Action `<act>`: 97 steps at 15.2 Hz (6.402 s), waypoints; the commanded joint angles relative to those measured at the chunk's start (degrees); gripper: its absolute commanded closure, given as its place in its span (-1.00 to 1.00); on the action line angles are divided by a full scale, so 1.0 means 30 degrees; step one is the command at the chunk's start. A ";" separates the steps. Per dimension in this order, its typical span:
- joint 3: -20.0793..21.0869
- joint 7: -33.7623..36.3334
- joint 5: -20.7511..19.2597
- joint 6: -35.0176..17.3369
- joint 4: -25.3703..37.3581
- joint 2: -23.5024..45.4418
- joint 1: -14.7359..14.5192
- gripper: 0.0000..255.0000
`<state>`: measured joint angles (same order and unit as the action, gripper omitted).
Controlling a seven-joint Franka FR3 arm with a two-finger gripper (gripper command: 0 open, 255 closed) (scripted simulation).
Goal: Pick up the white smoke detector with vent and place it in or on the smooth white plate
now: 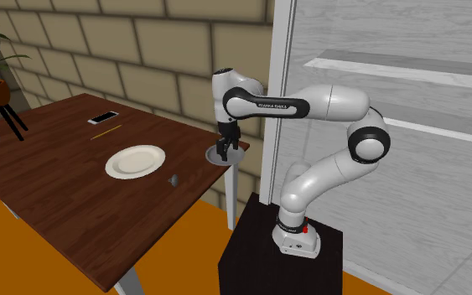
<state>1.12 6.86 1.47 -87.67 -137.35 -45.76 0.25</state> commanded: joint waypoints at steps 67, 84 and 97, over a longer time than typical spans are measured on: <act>0.1576 0.1647 0.4345 0.3771 1.2687 1.2073 -0.1619 1.00; -0.3099 -0.5569 0.0958 0.5650 0.8345 0.7118 0.1080 1.00; -0.3106 -0.5872 0.0795 0.2386 0.4437 0.6486 0.1177 1.00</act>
<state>-8.18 -10.65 3.88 -79.61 -123.21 -26.35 3.76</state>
